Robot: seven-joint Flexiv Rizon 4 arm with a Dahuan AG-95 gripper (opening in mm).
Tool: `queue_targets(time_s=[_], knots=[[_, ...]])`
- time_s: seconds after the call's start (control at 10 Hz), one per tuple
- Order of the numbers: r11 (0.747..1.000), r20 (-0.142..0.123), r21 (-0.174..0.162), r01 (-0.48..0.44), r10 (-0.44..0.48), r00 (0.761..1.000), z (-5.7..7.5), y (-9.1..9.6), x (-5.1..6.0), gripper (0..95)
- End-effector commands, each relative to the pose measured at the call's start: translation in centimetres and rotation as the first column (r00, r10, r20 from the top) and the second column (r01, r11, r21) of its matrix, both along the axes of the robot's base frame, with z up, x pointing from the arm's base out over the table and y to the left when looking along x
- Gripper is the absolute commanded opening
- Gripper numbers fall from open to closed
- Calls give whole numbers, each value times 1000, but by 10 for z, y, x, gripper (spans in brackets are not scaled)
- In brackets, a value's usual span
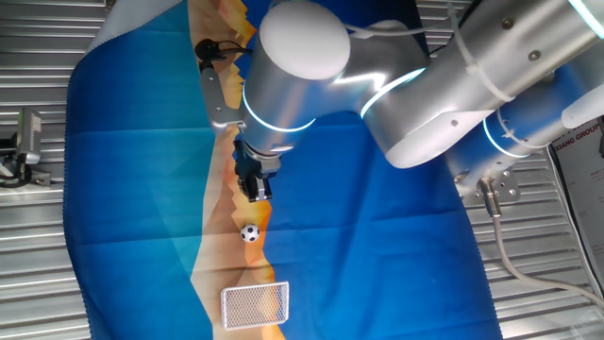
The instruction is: Push the soccer ball into the goal
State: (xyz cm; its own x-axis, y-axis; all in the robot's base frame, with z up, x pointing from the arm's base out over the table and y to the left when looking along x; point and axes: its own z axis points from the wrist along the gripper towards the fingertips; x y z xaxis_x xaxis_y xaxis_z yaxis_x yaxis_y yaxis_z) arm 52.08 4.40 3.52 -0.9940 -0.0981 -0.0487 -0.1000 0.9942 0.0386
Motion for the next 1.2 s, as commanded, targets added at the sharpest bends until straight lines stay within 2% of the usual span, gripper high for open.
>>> queue_targets(time_s=[0.1,0.3,0.6,1.2], knots=[[998,-3,20,63,-63,998,-2,1,2,0],[993,-8,28,117,-117,993,-2,1,3,0],[991,-8,15,132,-132,991,-5,2,4,0],[990,-8,16,140,-140,990,-9,6,6,0]])
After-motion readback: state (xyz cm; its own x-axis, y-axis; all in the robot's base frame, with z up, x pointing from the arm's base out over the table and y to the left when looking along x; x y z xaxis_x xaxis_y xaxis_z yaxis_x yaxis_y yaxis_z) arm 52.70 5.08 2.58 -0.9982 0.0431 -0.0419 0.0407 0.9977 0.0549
